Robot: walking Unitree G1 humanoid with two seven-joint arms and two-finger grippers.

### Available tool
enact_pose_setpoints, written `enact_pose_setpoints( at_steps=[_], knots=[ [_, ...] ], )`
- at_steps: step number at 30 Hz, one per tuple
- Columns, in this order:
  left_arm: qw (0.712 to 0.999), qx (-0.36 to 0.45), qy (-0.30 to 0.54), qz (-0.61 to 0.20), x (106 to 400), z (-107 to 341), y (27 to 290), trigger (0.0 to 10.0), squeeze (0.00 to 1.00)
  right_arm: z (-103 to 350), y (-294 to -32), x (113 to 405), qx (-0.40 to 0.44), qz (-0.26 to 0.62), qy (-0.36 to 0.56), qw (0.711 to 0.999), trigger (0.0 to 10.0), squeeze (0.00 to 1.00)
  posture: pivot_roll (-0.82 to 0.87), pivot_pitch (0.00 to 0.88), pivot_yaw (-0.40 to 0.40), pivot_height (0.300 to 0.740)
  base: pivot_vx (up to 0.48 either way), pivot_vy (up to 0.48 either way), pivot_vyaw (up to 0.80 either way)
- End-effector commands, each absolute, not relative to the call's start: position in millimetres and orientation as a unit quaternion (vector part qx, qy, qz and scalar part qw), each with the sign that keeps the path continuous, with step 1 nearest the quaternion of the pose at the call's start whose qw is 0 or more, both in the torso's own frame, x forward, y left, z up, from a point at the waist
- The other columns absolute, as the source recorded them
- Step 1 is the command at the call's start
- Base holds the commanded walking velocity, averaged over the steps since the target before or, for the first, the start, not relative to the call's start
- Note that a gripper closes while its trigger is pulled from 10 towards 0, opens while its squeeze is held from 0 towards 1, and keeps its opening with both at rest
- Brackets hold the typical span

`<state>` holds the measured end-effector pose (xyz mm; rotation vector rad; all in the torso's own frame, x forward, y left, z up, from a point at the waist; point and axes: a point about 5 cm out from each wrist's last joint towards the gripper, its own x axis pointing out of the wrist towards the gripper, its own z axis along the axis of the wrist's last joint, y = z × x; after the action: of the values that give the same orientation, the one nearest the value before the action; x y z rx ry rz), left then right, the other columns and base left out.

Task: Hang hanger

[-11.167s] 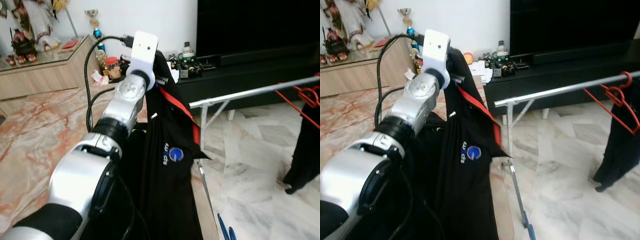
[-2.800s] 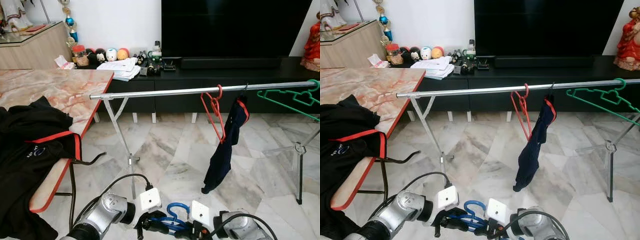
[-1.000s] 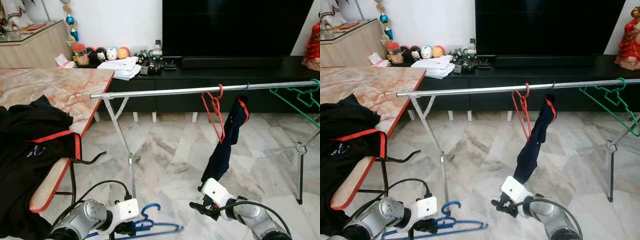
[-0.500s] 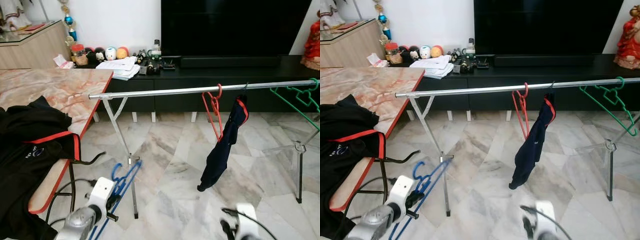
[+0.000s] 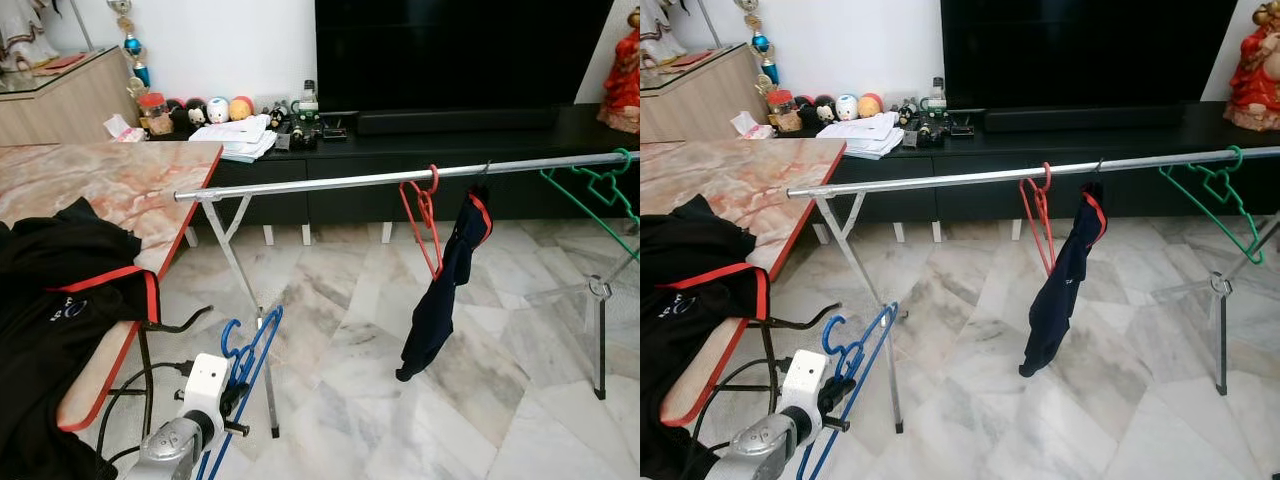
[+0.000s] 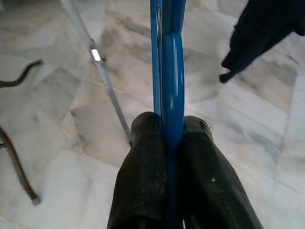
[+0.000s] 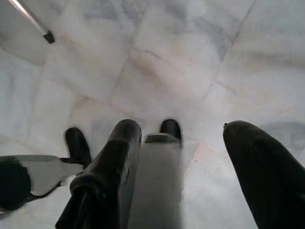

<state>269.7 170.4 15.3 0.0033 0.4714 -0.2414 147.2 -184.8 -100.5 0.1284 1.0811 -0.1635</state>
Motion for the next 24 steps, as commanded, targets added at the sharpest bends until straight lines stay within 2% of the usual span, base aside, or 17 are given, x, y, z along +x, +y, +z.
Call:
enact_pose_setpoints(
  at_steps=[1,7,15,19,24],
  knots=[
    [0.968,0.005,0.222,-0.121,273,23,170,10.0,0.00,-97,-176,159,0.058,-0.066,0.504,0.859,10.0,0.00,-0.05,0.021,0.084,0.740,0.326,0.000,0.00],
    [0.966,0.006,0.224,-0.129,273,26,167,10.0,0.00,-91,-155,178,0.040,-0.024,0.492,0.869,10.0,0.00,-0.04,0.003,0.080,0.740,0.332,0.000,-0.64],
    [0.964,0.007,0.227,-0.137,274,29,166,10.0,0.00,-87,-141,185,0.055,-0.014,0.483,0.874,10.0,0.00,-0.04,0.004,0.080,0.740,0.347,0.000,0.00],
    [0.964,0.007,0.228,-0.140,274,30,165,10.0,0.00,-84,-157,190,0.051,-0.023,0.478,0.877,10.0,0.00,-0.04,0.011,0.083,0.740,0.349,0.000,0.00],
    [0.962,0.008,0.228,-0.148,274,31,161,10.0,0.00,-83,-158,193,0.056,-0.032,0.478,0.876,10.0,0.00,-0.04,0.018,0.082,0.740,0.354,0.000,0.00]
  ],
)
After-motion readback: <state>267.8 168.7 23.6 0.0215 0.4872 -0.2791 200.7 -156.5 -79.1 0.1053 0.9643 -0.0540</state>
